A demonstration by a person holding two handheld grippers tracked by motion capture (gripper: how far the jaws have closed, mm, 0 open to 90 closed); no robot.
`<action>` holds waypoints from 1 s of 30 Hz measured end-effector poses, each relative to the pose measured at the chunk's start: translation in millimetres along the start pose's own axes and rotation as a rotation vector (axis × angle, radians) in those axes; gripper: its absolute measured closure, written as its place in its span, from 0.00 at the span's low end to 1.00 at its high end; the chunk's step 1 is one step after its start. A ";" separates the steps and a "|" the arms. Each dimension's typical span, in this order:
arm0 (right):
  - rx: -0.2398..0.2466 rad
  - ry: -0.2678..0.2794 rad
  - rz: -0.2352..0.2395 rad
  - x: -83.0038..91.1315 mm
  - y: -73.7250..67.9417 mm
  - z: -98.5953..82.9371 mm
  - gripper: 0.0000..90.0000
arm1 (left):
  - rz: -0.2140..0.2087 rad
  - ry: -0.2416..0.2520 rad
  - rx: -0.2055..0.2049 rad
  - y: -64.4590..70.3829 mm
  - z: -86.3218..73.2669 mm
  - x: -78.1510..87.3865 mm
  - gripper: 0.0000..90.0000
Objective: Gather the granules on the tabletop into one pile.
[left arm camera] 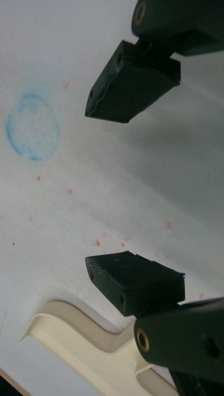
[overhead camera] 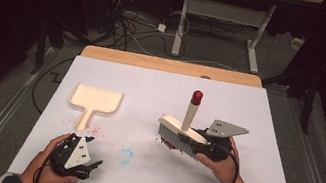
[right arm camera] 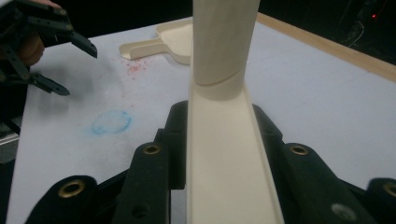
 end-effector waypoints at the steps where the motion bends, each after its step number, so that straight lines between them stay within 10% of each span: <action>1: -0.001 0.003 -0.005 4.9 -0.2 1.9 0.75 | 0.001 0.001 -0.002 -0.2 0.0 0.2 0.27; 11: -0.028 -0.037 -0.073 62.1 -5.0 4.2 0.75 | 0.026 0.014 0.014 -3.0 -0.1 3.1 0.27; 21: -0.045 -0.131 -0.048 109.5 -14.0 -11.9 0.75 | 0.029 0.017 0.022 -4.5 0.7 3.1 0.26; 30: -0.089 -0.253 0.049 114.9 -10.0 -30.7 0.75 | 0.027 0.013 0.022 -3.6 2.3 2.0 0.26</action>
Point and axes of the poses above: each handheld gripper's, and its own axes: x roughly backward along the jaws, z roughly out of its top, y roughly to its right, the point moved 2 cm from there along -x, roughly forward along the jaws, and after that the axes turned 2 degrees about z, right-handed, at the moved point
